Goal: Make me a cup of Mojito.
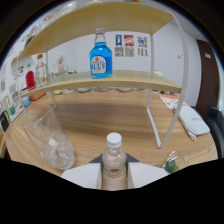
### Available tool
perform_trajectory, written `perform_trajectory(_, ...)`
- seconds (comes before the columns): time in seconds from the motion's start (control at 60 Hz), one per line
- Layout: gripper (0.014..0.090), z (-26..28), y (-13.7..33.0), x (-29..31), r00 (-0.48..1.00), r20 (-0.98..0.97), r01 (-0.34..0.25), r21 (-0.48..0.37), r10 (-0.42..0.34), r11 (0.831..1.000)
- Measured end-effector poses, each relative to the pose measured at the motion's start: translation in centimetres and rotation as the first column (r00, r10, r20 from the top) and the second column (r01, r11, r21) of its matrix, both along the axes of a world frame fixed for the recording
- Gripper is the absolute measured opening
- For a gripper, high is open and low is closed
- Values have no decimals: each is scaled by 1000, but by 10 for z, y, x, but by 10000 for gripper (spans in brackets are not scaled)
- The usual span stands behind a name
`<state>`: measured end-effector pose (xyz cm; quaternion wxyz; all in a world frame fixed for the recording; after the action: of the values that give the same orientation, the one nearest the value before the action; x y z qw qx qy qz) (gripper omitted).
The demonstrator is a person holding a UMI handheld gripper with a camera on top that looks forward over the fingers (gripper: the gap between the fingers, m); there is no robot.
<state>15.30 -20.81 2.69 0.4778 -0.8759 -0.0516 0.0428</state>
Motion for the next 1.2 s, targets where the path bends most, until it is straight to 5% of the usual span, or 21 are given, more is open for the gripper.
perform_trajectory(0.4,384,-9,0,6,998,29,52,-36,-51,998)
perform_trajectory(0.5,555,-6,-3,15,995,60,87,-35,-85,996)
perform_trajectory(0.55,781,-1,-7,16,994,61,96,-38,-94,995)
perform_trajectory(0.583,842,4,-11,17,993,63,105,-38,-103,994)
perform_trajectory(0.8,854,85,-50,-6,989,18,146,80,-148,986)
perform_trajectory(1.2,858,106,-126,-94,987,-12,158,42,-158,987)
